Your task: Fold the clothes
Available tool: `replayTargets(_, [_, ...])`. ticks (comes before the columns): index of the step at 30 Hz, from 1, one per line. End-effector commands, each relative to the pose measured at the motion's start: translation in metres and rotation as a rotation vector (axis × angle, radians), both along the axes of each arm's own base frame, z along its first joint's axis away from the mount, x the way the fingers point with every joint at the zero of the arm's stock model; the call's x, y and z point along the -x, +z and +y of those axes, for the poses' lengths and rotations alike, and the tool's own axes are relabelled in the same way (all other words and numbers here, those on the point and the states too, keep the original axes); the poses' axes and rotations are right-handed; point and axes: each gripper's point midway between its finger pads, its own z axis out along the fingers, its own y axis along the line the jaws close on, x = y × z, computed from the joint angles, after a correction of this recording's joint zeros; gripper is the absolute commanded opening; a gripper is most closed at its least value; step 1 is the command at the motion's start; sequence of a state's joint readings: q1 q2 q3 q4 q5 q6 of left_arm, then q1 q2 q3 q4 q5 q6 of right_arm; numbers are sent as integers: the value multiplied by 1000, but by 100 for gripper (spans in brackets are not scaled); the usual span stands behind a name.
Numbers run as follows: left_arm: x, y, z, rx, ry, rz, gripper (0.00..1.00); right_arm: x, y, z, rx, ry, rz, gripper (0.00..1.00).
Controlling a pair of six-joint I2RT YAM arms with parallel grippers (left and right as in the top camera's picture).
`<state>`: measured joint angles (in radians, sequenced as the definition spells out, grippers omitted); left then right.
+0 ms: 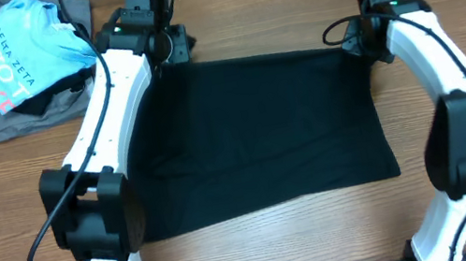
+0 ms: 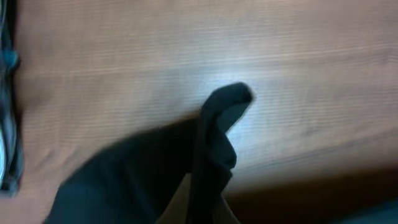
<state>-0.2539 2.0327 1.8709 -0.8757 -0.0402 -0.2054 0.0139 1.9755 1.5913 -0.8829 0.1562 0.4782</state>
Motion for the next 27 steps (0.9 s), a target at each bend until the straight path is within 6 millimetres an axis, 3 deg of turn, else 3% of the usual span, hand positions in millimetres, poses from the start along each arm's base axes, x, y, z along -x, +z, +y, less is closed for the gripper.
replayTargets(1, [18,8,15,-59,14,46,5,9,46,-1,-31,-77,-65,4])
replayTargets(7, [59,-9,31,-114,61,224,5,48,53,1,-46,-95,42,4])
replayTargets(10, [80,-14,36,-130,82,313,13,68,47,1,-51,-114,124,4])
replayTargets(12, [96,-17,40,-143,99,378,12,78,45,1,-53,-134,164,4])
replayTargets(14, [112,-20,44,-151,138,443,4,89,44,2,-56,-143,206,4])
replayTargets(21, [158,-38,61,-221,251,624,4,125,36,11,-39,-118,347,4])
replayTargets(27, [192,-67,82,-333,323,733,4,150,18,25,-26,-88,393,4])
